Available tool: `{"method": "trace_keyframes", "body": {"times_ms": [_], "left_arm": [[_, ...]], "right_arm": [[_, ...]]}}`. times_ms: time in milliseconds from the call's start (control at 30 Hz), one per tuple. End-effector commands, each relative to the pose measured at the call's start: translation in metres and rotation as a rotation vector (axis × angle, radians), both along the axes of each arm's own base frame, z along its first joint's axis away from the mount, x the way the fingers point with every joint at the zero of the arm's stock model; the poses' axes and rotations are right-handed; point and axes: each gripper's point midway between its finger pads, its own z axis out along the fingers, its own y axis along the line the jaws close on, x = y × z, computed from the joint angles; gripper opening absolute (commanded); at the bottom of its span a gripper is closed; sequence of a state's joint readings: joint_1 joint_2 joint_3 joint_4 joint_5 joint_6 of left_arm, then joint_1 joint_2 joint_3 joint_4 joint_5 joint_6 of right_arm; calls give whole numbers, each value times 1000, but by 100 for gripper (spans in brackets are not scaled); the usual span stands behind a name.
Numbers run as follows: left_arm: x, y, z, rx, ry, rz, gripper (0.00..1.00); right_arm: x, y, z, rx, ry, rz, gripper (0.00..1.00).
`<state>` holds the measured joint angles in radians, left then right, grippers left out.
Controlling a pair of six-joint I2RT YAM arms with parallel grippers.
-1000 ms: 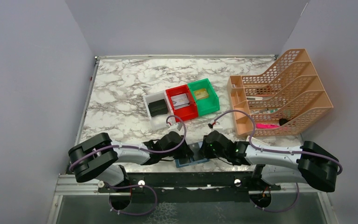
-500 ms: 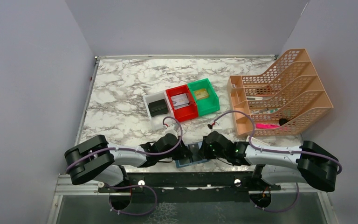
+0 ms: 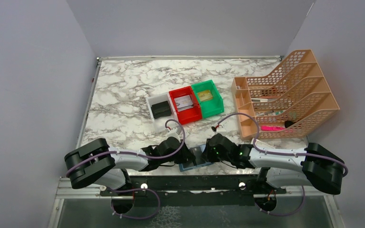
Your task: Take the credit cards out of the card holder
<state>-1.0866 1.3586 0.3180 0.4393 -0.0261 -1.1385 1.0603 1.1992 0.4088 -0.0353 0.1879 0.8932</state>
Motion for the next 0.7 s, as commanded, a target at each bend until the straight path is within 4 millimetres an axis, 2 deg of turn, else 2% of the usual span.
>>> {"method": "trace_keyframes", "body": {"times_ms": [0,67,267,667], "left_arm": [[0,-12,11,-29,-23,-39,15],[1,-10,10,-27,-24,-29,11],[5,6,6,-23,-35,40,10],[-1,23,1,35,-54,24,10]], "right_arm": [[-14,-24,-27,-113,62,6,26],[-13,-24,-27,-114,61,7,26],[-12,-33,-31,-149,58,-27,26],[-11,-29,-28,-147,58,-11,26]]}}
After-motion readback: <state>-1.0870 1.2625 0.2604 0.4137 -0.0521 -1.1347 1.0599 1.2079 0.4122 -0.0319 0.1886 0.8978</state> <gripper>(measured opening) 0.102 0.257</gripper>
